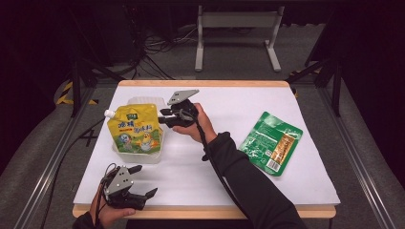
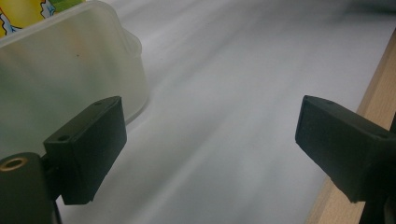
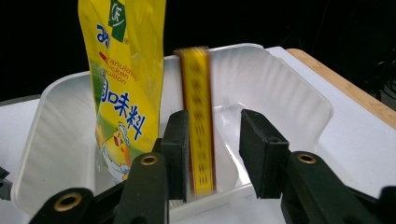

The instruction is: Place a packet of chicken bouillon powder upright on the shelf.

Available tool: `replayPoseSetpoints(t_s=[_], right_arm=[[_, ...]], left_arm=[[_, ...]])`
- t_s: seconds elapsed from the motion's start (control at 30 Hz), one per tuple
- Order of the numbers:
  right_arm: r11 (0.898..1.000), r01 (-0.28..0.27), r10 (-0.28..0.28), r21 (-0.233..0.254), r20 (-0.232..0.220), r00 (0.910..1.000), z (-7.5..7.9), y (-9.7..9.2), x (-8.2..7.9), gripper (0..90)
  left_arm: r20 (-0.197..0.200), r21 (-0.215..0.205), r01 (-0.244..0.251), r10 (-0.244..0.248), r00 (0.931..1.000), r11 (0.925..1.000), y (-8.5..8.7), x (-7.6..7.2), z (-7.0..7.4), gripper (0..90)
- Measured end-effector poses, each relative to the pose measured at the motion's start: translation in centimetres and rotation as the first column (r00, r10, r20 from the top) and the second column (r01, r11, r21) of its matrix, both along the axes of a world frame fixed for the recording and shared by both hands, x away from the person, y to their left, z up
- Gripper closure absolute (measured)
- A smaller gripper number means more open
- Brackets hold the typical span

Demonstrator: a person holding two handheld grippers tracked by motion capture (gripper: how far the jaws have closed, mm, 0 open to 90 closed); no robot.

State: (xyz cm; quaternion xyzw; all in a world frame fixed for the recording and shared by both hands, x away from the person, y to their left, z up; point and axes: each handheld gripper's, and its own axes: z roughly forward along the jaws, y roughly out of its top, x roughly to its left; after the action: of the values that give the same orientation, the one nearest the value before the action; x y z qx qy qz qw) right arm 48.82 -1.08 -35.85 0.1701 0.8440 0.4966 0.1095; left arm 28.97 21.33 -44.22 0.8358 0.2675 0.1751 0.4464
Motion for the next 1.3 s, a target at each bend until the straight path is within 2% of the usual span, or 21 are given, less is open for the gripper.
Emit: replayPoseSetpoints(t_s=[0.5, 0.8, 0.87, 1.07, 1.1, 1.17, 1.3], right_arm=[[1.000, 0.002, -0.002, -0.001, -0.004, 1.0000, -0.5, -1.0, -0.3, 67.7], [1.000, -0.004, 0.004, -0.014, 0.022, 0.9998, -0.4, -2.4, -1.3, 69.1], [1.000, -0.009, 0.009, -0.020, 0.027, 0.9996, -0.3, -2.9, -1.5, 71.6], [1.000, 0.001, 0.000, -0.029, 0.052, 0.9986, 0.0, -4.7, -2.5, 70.4], [0.999, 0.009, -0.007, -0.032, 0.064, 0.9979, 0.1, -5.7, -3.0, 69.7], [0.999, 0.010, -0.008, -0.031, 0.067, 0.9977, 0.1, -6.0, -3.1, 69.4], [0.999, 0.022, -0.019, -0.039, 0.077, 0.9968, 0.2, -8.5, -4.3, 67.4]], left_arm=[[-0.001, 0.002, 0.011, -0.011, 0.9999, 0.9999, -0.2, 0.0, 0.0, 9.8], [-0.002, 0.013, 0.018, -0.018, 0.9998, 0.9997, -0.3, 0.0, 0.0, 10.4], [-0.003, 0.013, 0.022, -0.022, 0.9998, 0.9997, -0.4, 0.0, -0.1, 10.6], [-0.002, 0.020, 0.025, -0.025, 0.9997, 0.9995, -0.5, 0.1, -0.1, 10.6], [-0.005, 0.021, 0.024, -0.024, 0.9997, 0.9995, -0.5, 0.1, -0.1, 10.6], [-0.006, 0.028, 0.030, -0.030, 0.9995, 0.9992, -0.7, 0.1, -0.1, 10.6], [-0.007, 0.041, 0.044, -0.044, 0.9990, 0.9982, -1.0, 0.1, -0.1, 11.2]])
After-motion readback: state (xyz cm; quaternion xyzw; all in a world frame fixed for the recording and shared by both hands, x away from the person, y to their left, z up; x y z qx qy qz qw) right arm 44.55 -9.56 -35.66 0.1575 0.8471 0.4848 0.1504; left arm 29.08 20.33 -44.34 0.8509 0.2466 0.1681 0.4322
